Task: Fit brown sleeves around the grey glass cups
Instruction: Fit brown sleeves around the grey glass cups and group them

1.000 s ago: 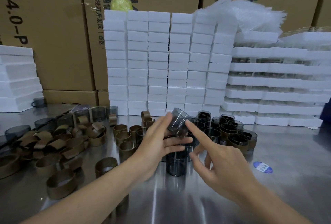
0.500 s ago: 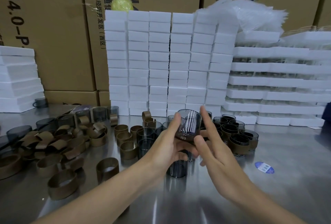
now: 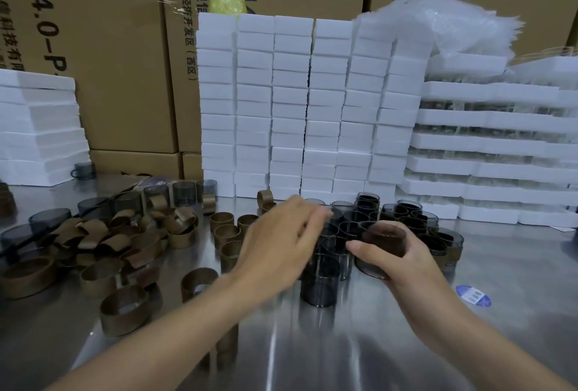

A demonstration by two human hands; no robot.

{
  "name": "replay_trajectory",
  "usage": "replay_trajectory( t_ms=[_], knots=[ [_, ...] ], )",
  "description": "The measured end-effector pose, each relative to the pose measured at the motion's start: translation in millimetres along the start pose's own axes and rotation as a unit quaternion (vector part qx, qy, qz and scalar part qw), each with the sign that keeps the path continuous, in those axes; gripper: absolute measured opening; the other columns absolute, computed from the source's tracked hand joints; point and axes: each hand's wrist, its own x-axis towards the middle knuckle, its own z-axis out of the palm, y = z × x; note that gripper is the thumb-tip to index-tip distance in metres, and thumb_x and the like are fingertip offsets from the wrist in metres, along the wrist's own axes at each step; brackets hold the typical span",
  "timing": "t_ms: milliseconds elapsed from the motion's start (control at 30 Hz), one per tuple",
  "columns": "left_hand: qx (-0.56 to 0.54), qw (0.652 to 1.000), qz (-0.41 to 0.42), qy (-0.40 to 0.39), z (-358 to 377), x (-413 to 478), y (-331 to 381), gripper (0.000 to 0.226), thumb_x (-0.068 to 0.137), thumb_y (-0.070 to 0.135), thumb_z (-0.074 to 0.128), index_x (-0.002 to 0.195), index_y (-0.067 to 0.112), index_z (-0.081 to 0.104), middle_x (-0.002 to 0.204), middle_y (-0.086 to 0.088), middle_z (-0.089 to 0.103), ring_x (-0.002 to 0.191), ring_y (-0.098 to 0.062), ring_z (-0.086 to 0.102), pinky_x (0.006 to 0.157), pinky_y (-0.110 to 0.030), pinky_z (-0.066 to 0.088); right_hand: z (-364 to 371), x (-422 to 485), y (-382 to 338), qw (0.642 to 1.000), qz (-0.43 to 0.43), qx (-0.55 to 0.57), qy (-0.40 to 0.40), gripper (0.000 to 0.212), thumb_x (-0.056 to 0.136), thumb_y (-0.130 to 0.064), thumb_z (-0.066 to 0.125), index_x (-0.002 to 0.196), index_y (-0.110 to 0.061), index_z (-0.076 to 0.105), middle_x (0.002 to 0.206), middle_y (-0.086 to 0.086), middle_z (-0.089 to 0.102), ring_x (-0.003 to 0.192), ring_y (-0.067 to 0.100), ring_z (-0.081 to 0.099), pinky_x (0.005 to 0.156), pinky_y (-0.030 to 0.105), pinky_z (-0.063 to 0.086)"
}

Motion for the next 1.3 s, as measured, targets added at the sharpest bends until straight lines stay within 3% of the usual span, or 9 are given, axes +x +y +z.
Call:
replay_trajectory(
  t_ms=[133, 233, 400, 533, 667, 867, 1033, 1167, 1300],
  knots=[
    [-0.017, 0.99, -0.133, -0.047, -26.8, 23.4, -54.0, 0.021, 0.109, 0.035, 0.056, 0.126, 0.044, 0.066, 0.098, 0.019, 0.068, 0.08, 0.006, 0.064, 0.075, -0.031, 0.055, -9.5, 6.4, 1.3, 0.999, 0.022, -0.026, 0.025, 0.073, 0.058, -0.035, 0.106, 0.114, -0.013, 0.065, 0.098, 0.014, 0.081, 0.095, 0.036, 0.08, 0.078, 0.042, 0.063],
    [0.037, 0.962, -0.21, -0.169, -44.0, 30.6, -96.0, 0.008, 0.102, 0.038, 0.07, 0.107, 0.032, 0.067, 0.096, 0.008, 0.07, 0.081, -0.005, 0.066, 0.07, -0.029, 0.051, -9.6, 4.6, -4.6, 0.999, 0.028, -0.005, 0.03, 0.075, 0.065, -0.061, 0.091, 0.116, -0.013, 0.065, 0.095, 0.016, 0.08, 0.081, 0.028, 0.08, 0.069, 0.038, 0.056],
    [0.102, 0.924, -0.223, -0.294, -55.3, 34.5, -128.0, 0.04, 0.087, 0.067, 0.078, 0.1, 0.03, 0.068, 0.096, 0.009, 0.07, 0.087, -0.009, 0.065, 0.07, -0.028, 0.048, -4.2, 3.8, -5.1, 0.999, 0.029, -0.004, 0.039, 0.077, 0.082, -0.08, 0.066, 0.123, -0.016, 0.063, 0.097, 0.018, 0.081, 0.081, 0.029, 0.08, 0.071, 0.041, 0.054],
    [0.133, 0.906, -0.232, -0.327, -59.1, 30.8, -132.4, 0.046, 0.074, 0.064, 0.091, 0.102, 0.033, 0.072, 0.099, 0.007, 0.075, 0.089, -0.013, 0.07, 0.076, -0.032, 0.057, -1.6, 0.7, -0.7, 0.997, 0.016, -0.051, 0.059, 0.074, 0.085, -0.085, 0.049, 0.119, -0.022, 0.071, 0.105, 0.007, 0.082, 0.098, 0.02, 0.08, 0.085, 0.042, 0.056],
    [0.143, 0.91, -0.235, -0.31, -62.6, 32.1, -129.6, 0.025, 0.083, 0.049, 0.091, 0.092, 0.028, 0.081, 0.09, 0.006, 0.079, 0.084, -0.014, 0.073, 0.07, -0.033, 0.057, -1.2, -3.2, -3.3, 0.983, -0.017, -0.17, 0.067, 0.097, 0.076, -0.107, 0.029, 0.106, -0.026, 0.073, 0.094, -0.003, 0.076, 0.086, 0.002, 0.066, 0.081, 0.03, 0.043],
    [-0.058, 0.959, -0.179, -0.21, -92.5, 46.5, -91.1, 0.025, 0.084, 0.056, 0.089, 0.085, 0.032, 0.086, 0.084, 0.011, 0.081, 0.078, -0.006, 0.074, 0.08, -0.032, 0.055, -1.6, -6.8, -17.7, 0.981, -0.043, -0.158, 0.102, 0.062, 0.077, -0.096, 0.056, 0.095, -0.038, 0.067, 0.074, -0.016, 0.064, 0.059, 0.0, 0.053, 0.066, 0.03, 0.043],
    [-0.268, 0.941, -0.129, -0.163, -80.1, 50.6, -36.1, 0.052, 0.098, 0.064, 0.064, 0.099, 0.019, 0.088, 0.107, 0.003, 0.084, 0.102, -0.015, 0.08, 0.097, -0.037, 0.06, 0.9, -6.2, -18.9, 0.994, -0.046, -0.056, 0.083, 0.077, 0.058, -0.061, 0.088, 0.112, -0.019, 0.053, 0.09, 0.0, 0.081, 0.069, 0.014, 0.073, 0.055, 0.027, 0.06],
    [-0.337, 0.929, -0.083, -0.128, -73.7, 46.9, -21.6, 0.034, 0.092, 0.049, 0.083, 0.11, 0.019, 0.083, 0.118, -0.002, 0.081, 0.105, -0.029, 0.08, 0.107, -0.049, 0.059, 2.5, -9.8, -19.1, 0.997, -0.063, -0.014, 0.036, 0.061, 0.072, -0.051, 0.086, 0.126, -0.032, 0.064, 0.11, 0.0, 0.08, 0.096, 0.018, 0.08, 0.066, 0.038, 0.067],
    [-0.368, 0.918, -0.08, -0.124, -64.4, 39.4, -21.2, 0.061, 0.075, 0.036, 0.095, 0.13, 0.038, 0.07, 0.136, 0.009, 0.069, 0.107, -0.024, 0.08, 0.104, -0.044, 0.057, 9.2, -14.5, -20.7, 0.997, -0.083, 0.002, 0.011, 0.033, 0.086, -0.057, 0.073, 0.115, -0.041, 0.072, 0.112, 0.004, 0.072, 0.073, 0.019, 0.073, 0.053, 0.033, 0.059]
  ],
)
